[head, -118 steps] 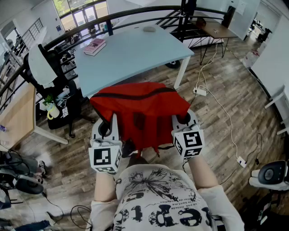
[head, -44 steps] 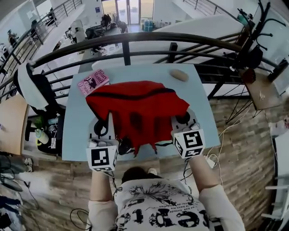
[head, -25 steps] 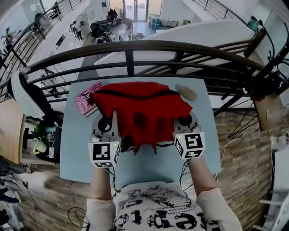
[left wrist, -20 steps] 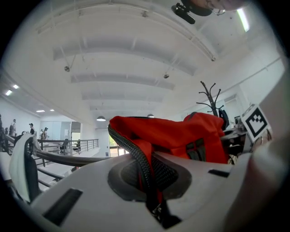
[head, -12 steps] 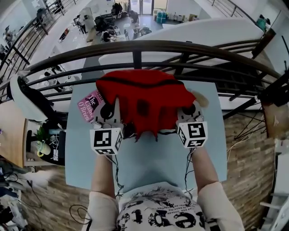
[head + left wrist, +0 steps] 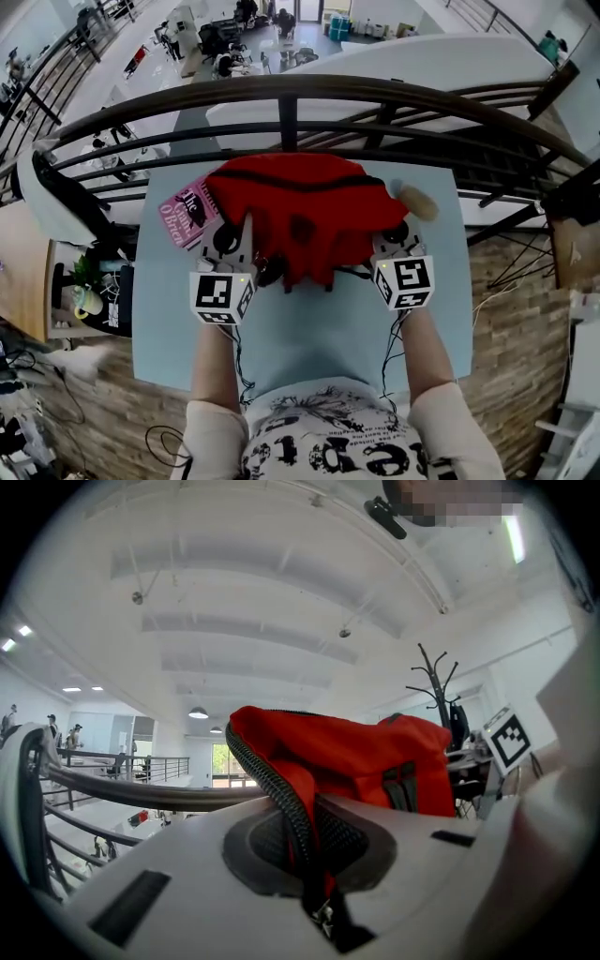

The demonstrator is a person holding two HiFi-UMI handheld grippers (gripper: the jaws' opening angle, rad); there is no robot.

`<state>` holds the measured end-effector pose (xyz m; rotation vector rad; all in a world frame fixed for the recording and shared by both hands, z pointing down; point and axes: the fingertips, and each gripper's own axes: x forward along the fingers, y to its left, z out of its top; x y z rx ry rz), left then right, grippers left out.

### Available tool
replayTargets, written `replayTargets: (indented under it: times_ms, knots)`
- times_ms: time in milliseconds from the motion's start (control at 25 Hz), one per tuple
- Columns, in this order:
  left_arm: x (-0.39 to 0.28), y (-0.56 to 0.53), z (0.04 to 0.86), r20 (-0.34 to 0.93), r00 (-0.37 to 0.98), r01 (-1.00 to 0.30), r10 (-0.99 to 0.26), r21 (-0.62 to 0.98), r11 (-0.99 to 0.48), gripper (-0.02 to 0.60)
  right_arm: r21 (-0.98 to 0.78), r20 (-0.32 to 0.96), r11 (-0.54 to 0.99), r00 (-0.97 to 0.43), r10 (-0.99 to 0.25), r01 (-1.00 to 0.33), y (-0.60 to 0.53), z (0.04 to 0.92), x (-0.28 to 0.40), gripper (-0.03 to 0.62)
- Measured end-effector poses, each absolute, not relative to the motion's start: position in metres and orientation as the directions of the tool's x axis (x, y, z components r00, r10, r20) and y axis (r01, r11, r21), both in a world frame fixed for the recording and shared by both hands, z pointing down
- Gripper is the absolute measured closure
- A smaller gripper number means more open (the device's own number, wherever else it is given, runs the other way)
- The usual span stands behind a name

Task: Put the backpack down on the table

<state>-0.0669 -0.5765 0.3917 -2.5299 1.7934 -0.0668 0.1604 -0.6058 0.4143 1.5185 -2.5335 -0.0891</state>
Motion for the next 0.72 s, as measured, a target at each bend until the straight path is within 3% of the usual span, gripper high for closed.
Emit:
replayTargets:
  times_ms: [720]
  knots:
    - [-0.063, -0.479, 0.473, 0.134, 0.344, -0.939, -0.929, 0.028, -0.343, 0.565, 0.142, 0.253, 0.504, -0.461, -0.85, -0.852, -0.524, 0.473, 0.167, 0.519]
